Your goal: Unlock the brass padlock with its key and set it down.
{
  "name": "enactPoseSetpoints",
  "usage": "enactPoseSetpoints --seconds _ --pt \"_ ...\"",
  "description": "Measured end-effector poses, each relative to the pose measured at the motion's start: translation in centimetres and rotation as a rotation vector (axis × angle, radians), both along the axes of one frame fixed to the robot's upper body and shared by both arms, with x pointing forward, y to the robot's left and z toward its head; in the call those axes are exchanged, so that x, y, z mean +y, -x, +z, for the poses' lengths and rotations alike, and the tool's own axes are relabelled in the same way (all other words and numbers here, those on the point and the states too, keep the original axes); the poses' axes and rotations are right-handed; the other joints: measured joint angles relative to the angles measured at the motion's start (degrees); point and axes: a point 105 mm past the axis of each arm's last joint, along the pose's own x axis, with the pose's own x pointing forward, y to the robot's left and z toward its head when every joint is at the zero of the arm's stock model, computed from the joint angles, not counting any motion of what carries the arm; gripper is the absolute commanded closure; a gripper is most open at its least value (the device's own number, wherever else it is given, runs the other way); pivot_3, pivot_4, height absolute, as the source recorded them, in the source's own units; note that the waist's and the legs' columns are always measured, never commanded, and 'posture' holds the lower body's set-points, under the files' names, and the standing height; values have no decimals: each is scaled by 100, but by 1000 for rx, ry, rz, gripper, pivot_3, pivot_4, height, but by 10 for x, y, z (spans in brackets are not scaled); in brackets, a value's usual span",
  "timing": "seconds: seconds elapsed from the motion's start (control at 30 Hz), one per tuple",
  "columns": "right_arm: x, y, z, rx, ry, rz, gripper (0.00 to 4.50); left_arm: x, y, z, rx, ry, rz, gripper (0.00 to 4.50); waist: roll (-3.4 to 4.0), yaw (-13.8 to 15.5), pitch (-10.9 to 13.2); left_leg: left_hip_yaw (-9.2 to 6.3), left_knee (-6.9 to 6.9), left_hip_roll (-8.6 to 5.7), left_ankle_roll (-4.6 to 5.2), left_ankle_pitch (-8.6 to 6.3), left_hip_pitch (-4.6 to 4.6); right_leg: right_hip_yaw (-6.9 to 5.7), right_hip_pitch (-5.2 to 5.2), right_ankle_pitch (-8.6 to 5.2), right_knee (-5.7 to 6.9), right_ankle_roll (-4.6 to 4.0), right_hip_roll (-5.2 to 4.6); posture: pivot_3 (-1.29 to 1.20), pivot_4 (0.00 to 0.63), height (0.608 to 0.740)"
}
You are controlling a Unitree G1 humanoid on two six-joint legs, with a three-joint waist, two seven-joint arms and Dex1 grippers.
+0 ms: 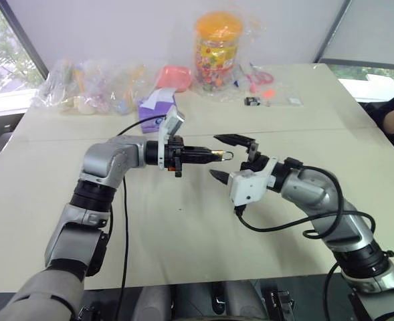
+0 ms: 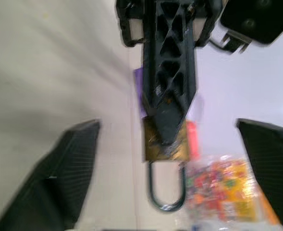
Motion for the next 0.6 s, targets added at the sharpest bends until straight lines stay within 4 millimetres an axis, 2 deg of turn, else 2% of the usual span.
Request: enactPoseSetpoints --seconds 0.13,0.17,0.27,0.33,0.47,0.6 --pt "-22 -3 5 181 -130 -91 37 9 -4 -1 -23 -20 17 4500 0 5 0 0 0 0 0 0 -1 0 0 0 0 0 -2 0 150 737" --pt "-30 -4 10 237 -195 -124 265 10 -5 -2 -31 -25 20 4500 0 6 0 -1 0 0 0 0 -1 -1 0 0 0 0 -1 0 150 737" --pt "-41 -6 28 409 -420 -170 1339 14 -6 -1 -52 -33 19 4500 1 -5 0 -2 -1 3 1 0 0 -1 0 1 1 -1 0 0 150 737" --pt "-42 -3 34 502 -506 -173 2416 14 -6 -2 -57 -35 16 4500 1 0 0 -4 -1 4 1 -1 0 0 0 0 0 -1 0 0 150 737" --pt "-29 3 33 688 -625 -149 4445 15 -5 -2 -72 -38 3 4500 1 0 0 -4 -2 4 2 -1 0 2 0 0 0 -1 0 0 150 737" --pt "-16 6 34 823 -704 -119 4445 14 -4 -2 -75 -35 -11 4500 1 -1 0 -4 -2 4 2 -1 -1 3 0 0 0 -1 -1 0 150 737"
